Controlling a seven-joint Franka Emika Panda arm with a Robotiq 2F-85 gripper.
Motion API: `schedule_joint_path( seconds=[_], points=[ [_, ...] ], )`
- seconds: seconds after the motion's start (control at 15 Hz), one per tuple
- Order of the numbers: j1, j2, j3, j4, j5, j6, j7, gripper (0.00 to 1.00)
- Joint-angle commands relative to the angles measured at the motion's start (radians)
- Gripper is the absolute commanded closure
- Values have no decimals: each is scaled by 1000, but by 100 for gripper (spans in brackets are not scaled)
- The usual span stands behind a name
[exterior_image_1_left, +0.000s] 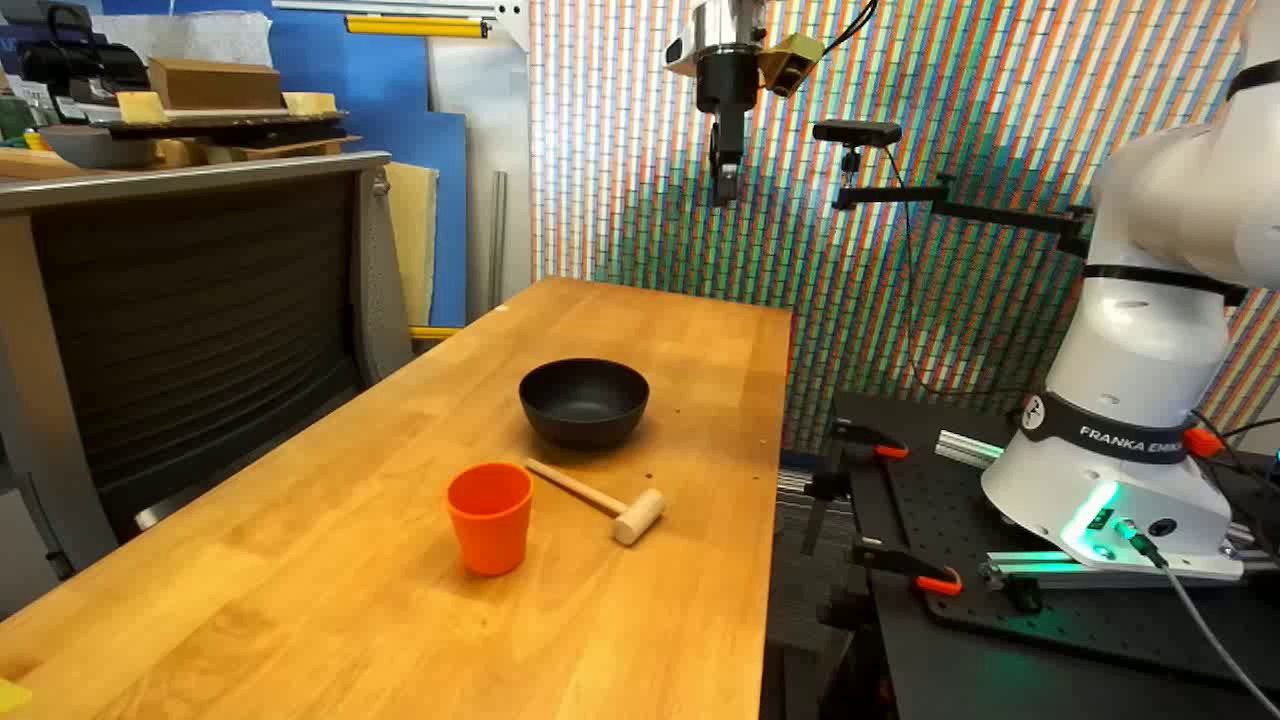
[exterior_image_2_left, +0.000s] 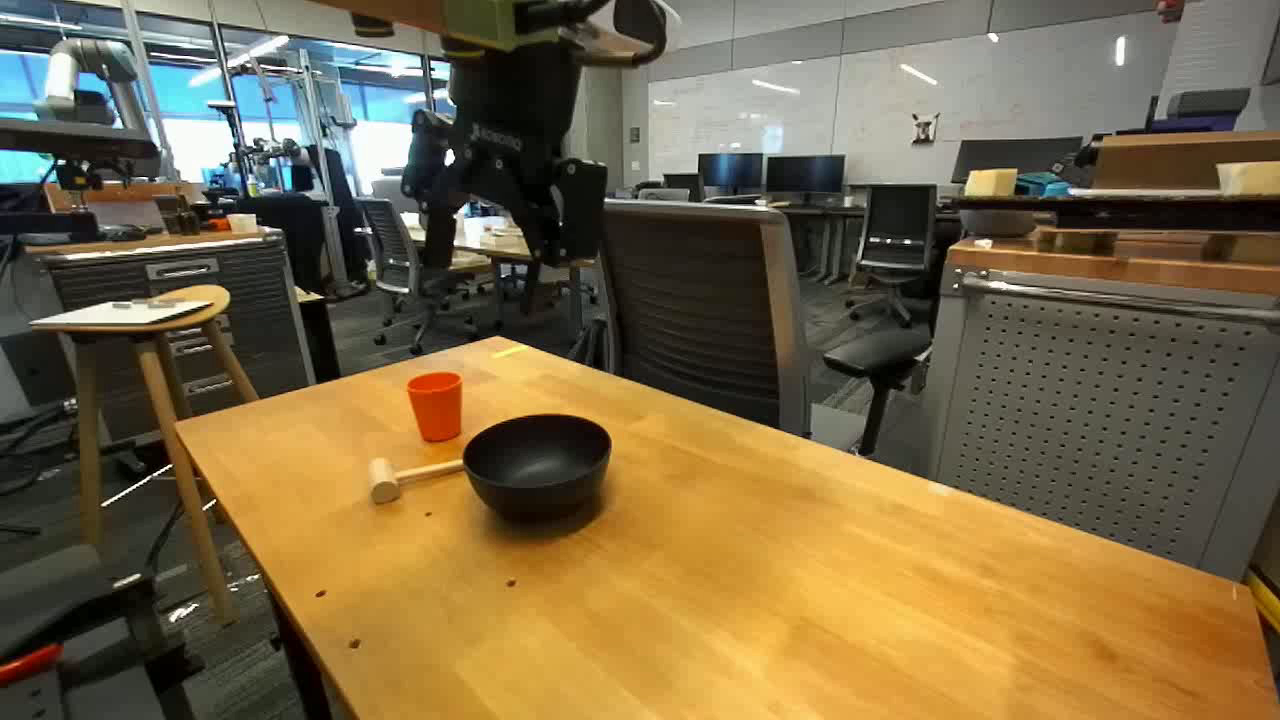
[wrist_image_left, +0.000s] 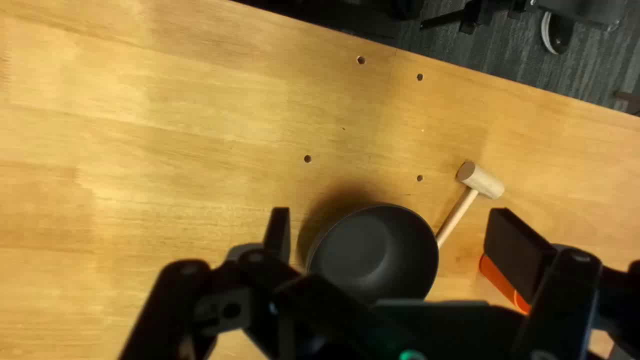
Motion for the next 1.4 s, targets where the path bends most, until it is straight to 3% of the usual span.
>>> schedule_joint_path(
  seconds=[0.0,0.2,0.47,0.87,1.33],
  points=[
    [-53,3,50,4,8,-2,-7,0],
    [-57,99,58,89,29,-51,0,0],
    [-26,291,181,247,-75,-66,196,0],
    [56,586,353,537,-242,-139,364,0],
    [159,870,463,880,-216,-250,408,0]
  ],
)
